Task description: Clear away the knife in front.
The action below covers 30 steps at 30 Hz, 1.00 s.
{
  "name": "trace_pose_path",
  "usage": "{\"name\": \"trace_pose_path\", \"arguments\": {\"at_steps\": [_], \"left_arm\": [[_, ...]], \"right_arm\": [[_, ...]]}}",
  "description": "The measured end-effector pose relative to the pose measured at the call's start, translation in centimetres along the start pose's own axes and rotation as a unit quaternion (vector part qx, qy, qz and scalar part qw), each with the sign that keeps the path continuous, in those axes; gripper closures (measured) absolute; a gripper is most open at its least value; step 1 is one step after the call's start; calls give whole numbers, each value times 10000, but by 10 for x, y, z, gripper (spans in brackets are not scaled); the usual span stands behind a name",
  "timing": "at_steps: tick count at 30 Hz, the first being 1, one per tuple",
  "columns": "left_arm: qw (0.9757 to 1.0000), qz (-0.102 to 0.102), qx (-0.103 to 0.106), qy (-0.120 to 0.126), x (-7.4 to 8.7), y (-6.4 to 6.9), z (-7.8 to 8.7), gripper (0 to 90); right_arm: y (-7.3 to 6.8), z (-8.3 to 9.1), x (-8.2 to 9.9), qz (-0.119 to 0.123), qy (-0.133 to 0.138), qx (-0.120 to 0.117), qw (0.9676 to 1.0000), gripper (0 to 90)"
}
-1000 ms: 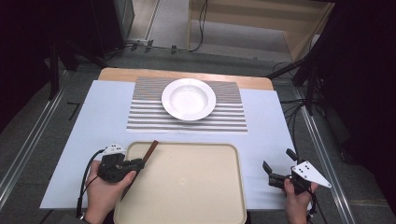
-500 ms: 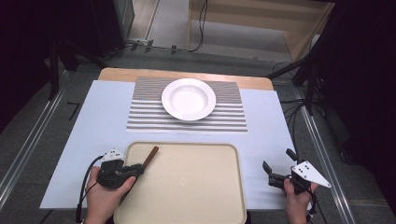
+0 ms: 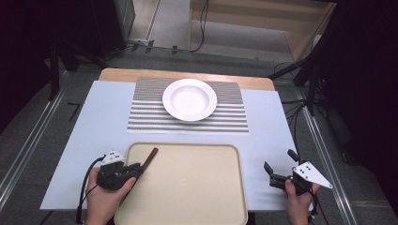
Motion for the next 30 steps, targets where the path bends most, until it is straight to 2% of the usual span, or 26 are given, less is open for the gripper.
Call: {"name": "trace_pose_path", "arguments": {"at_steps": [2, 4, 6, 9, 12, 15, 19, 22, 23, 26, 30], "left_arm": [[9998, -49, 83, 171, -5, 0, 5, 691], [9993, -143, 217, 260, -8, 3, 8, 784], [9989, -242, 286, 268, -11, 7, 8, 875], [9979, -456, 434, 138, -12, 17, 1, 893], [9965, -756, 365, -13, -10, 27, -8, 894], [9951, -948, 273, -117, -9, 33, -16, 894], [9944, -1005, 260, -204, -10, 36, -22, 894], [9931, -1139, 71, -278, -9, 37, -24, 895], [9927, -1159, 68, -318, -8, 37, -24, 895], [9928, -1148, 84, -320, -7, 34, -23, 895], [9940, -1035, 147, -307, -5, 25, -24, 895]], "right_arm": [[0, 0, 0, 8, -7, 3, 10000, 0], [-1, 0, 0, 17, -13, 12, 10000, 0], [-1, 0, 0, 18, -11, 31, 10000, 0], [-1, 1, 0, 10, 3, 58, 10000, 0], [0, 1, 0, 19, 8, 73, 10000, 0], [-1, 0, 0, 29, -20, 83, 10000, 0], [-1, 1, 1, 27, -23, 96, 9999, 0], [-1, 0, 1, 51, -43, 90, 9999, 0], [-1, 0, 1, 50, -60, 100, 9999, 0], [-2, -1, 1, 68, -83, 89, 9999, 0], [-3, -2, 1, 118, -112, 50, 9999, 0]]}}
Point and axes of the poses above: each handheld gripper's, and its own axes: z roughly backward along the jaws, x roughly out of its underside, y roughly to its right, the point moved 5 cm from there along -z, roughly forward along the jaws, and after that the axes turned 10 degrees about -x, right-handed, at the moved point
